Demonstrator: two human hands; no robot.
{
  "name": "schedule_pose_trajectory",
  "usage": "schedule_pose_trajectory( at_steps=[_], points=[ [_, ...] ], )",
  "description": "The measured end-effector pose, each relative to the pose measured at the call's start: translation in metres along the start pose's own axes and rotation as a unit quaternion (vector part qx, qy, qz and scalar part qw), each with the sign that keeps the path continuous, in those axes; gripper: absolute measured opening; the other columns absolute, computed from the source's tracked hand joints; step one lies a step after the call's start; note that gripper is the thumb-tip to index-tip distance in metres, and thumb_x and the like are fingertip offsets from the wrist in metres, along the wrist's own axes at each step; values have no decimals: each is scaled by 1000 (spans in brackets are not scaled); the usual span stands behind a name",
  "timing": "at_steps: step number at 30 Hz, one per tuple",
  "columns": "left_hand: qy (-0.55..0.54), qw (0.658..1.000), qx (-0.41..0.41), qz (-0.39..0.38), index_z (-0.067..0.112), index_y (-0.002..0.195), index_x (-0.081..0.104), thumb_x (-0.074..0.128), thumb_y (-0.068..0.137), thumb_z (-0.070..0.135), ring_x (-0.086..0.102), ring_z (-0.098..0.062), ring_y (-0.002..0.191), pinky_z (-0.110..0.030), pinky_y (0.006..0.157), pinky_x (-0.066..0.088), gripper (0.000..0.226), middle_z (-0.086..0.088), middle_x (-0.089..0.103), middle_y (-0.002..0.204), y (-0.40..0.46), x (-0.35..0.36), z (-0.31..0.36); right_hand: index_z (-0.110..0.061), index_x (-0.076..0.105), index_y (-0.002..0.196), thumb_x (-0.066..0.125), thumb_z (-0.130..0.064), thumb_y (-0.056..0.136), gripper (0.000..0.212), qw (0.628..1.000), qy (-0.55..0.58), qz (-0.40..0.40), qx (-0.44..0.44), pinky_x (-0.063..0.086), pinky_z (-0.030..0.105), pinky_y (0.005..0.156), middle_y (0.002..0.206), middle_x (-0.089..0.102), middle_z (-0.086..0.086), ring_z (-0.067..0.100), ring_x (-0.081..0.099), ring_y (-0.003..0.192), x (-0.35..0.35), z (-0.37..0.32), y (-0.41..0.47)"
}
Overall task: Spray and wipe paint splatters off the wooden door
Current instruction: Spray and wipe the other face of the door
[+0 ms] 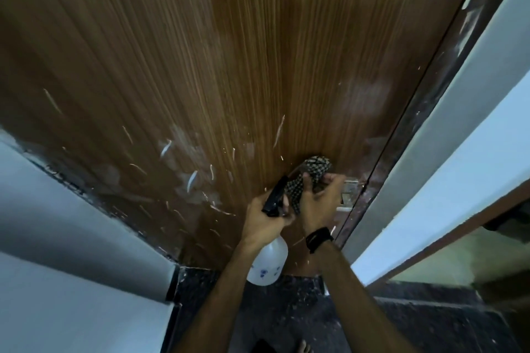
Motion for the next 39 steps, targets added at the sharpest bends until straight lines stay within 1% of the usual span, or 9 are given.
schedule_pose_trajectory(
  at_steps=[4,11,16,20,25,28,32,36,39],
  points=[
    [-19,1000,-2,12,7,91,67,75,79,-5,61,-3,65,-30,69,46,18,7,66,75,-1,-10,-2,-15,43,96,74,-16,87,33,1000,11,-18,-7,41,34,70,90,51,2,15,49,80,15,2,-11],
    [-45,999,7,-2,13,85,64,73,80,-10,55,-5,58,-23,56,44,26,-1,64,78,11,-39,5,-22,40,118,78,-24,87,49,985,103,88,-103,44,15,67,103,55,6,17,57,89,0,-91,9],
    [-41,999,19,-20,13,85,64,74,81,-7,53,0,56,-28,67,42,23,0,64,79,16,-60,0,-9,48,119,76,-16,87,43,989,46,108,-86,48,26,72,102,50,-12,-6,50,92,18,-53,-19],
    [-51,998,24,-37,15,85,65,73,82,-8,56,0,55,-30,69,43,24,4,64,74,15,-64,6,-24,46,114,76,-14,86,42,993,10,82,-84,53,41,71,105,55,-6,7,55,90,28,-46,-32],
    [-63,996,32,-53,14,88,66,75,82,-5,62,-5,65,-31,67,45,23,3,67,78,15,-73,19,-3,59,106,78,-9,85,29,950,-41,146,-274,38,7,78,96,59,13,7,50,89,18,-146,-14],
    [-76,995,32,-60,13,90,67,75,82,-6,66,-13,75,-31,63,46,22,3,68,79,16,-78,21,5,62,99,78,-6,84,25,930,-57,171,-321,34,2,75,89,57,14,3,43,86,14,-175,-9],
    [-75,995,17,-64,10,91,66,73,83,-8,59,0,59,-24,65,44,21,3,65,77,15,-79,14,-6,58,105,76,1,83,29,941,-83,116,-308,36,7,76,91,56,15,5,43,88,34,-131,-27],
    [-53,996,9,-72,8,89,66,73,82,-8,59,4,59,-27,72,45,19,9,64,69,14,-78,4,-9,56,103,73,4,84,28,962,-97,69,-246,48,35,70,94,57,12,6,47,91,49,-85,-44],
    [-44,997,-9,-62,13,87,67,74,81,-7,59,1,61,-32,71,45,22,7,66,73,12,-83,-4,-5,58,103,76,-1,84,27,957,-72,112,-259,48,31,71,96,58,10,11,51,91,37,-107,-36]
  ],
)
Point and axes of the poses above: each hand's wrist, its own y-axis towards the middle knuckle, its own x-axis out of the palm, z = x × y, the point moved 10 cm from there along y, towards the middle knuckle
